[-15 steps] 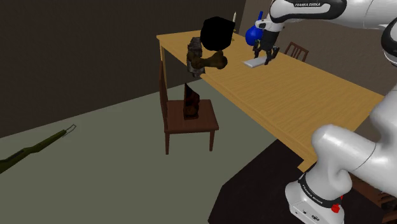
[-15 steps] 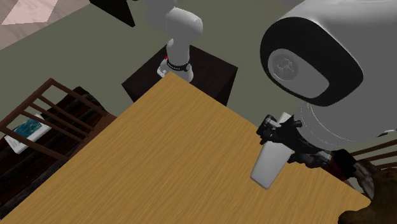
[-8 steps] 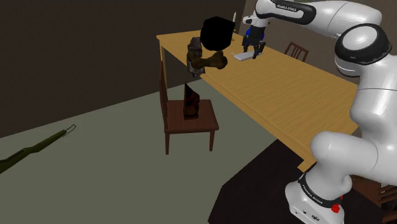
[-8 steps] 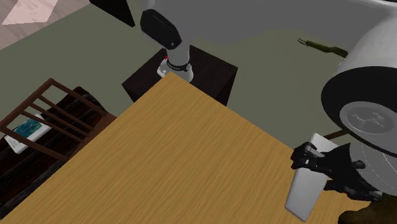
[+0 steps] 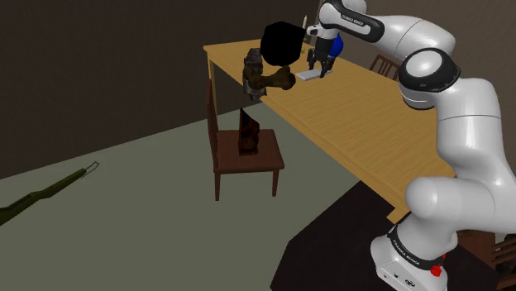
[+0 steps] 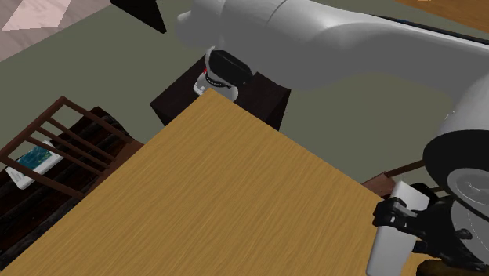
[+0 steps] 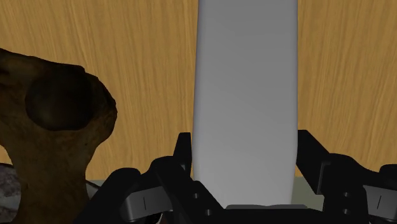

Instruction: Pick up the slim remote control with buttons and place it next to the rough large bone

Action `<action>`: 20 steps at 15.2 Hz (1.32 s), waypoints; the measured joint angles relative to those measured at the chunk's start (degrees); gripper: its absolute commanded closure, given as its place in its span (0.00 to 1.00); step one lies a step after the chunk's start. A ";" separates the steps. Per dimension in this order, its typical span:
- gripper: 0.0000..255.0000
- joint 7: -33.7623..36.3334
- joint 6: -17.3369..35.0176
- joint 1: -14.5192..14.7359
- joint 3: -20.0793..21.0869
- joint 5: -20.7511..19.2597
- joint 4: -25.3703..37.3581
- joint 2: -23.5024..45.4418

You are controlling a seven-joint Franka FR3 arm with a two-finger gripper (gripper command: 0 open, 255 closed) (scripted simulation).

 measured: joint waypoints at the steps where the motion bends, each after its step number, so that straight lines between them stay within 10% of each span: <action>1: 1.00 0.31 0.84 -0.63 0.15 0.07 -1.34 0.17; 20: 1.00 4.61 15.28 -7.76 0.37 -1.04 -19.38 -0.46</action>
